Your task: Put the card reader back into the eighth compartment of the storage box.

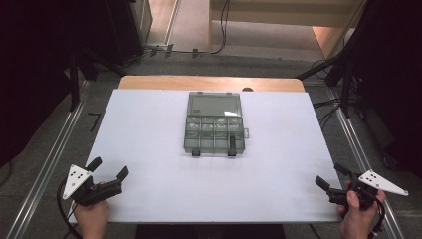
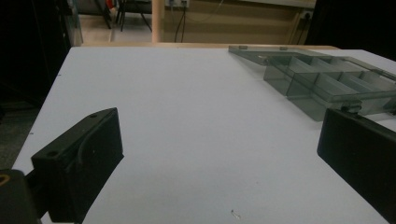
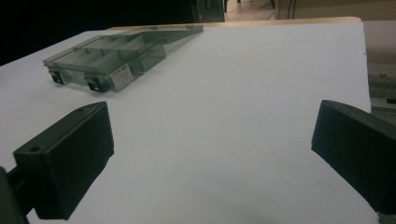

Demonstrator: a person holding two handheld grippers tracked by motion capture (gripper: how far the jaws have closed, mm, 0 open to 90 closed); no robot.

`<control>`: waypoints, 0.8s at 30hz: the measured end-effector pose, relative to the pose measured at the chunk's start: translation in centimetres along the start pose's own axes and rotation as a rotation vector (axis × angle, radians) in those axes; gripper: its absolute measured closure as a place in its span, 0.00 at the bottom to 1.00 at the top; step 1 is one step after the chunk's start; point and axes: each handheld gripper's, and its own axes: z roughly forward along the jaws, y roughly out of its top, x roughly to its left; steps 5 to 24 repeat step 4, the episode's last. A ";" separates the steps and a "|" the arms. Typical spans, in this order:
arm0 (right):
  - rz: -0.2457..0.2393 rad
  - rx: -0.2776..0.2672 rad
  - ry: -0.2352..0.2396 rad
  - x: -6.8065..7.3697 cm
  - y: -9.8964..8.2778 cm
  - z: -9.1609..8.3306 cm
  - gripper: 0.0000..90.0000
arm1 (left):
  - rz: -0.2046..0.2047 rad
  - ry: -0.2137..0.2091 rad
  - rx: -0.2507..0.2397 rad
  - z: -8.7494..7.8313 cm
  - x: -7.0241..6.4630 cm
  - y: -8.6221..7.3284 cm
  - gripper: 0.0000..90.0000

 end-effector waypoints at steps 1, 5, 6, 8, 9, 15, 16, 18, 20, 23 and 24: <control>-0.005 -0.004 0.002 0.0 0.1 0.1 0.00 | 0.000 0.001 0.001 0.0 0.0 0.0 0.00; -0.010 0.003 -0.019 0.0 0.3 0.4 0.00 | -0.005 0.007 0.016 0.2 0.0 0.1 0.00; -0.010 0.003 -0.019 0.0 0.3 0.4 0.00 | -0.005 0.007 0.016 0.2 0.0 0.1 0.00; -0.010 0.003 -0.019 0.0 0.3 0.4 0.00 | -0.005 0.007 0.016 0.2 0.0 0.1 0.00; -0.010 0.003 -0.019 0.0 0.3 0.4 0.00 | -0.005 0.007 0.016 0.2 0.0 0.1 0.00; -0.010 0.003 -0.019 0.0 0.3 0.4 0.00 | -0.005 0.007 0.016 0.2 0.0 0.1 0.00; -0.010 0.003 -0.019 0.0 0.3 0.4 0.00 | -0.005 0.007 0.016 0.2 0.0 0.1 0.00; -0.010 0.003 -0.019 0.0 0.3 0.4 0.00 | -0.005 0.007 0.016 0.2 0.0 0.1 0.00; -0.010 0.003 -0.019 0.0 0.3 0.4 0.00 | -0.005 0.007 0.016 0.2 0.0 0.1 0.00; -0.010 0.003 -0.019 0.0 0.3 0.4 0.00 | -0.005 0.007 0.016 0.2 0.0 0.1 0.00; -0.010 0.003 -0.019 0.0 0.3 0.4 0.00 | -0.005 0.007 0.016 0.2 0.0 0.1 0.00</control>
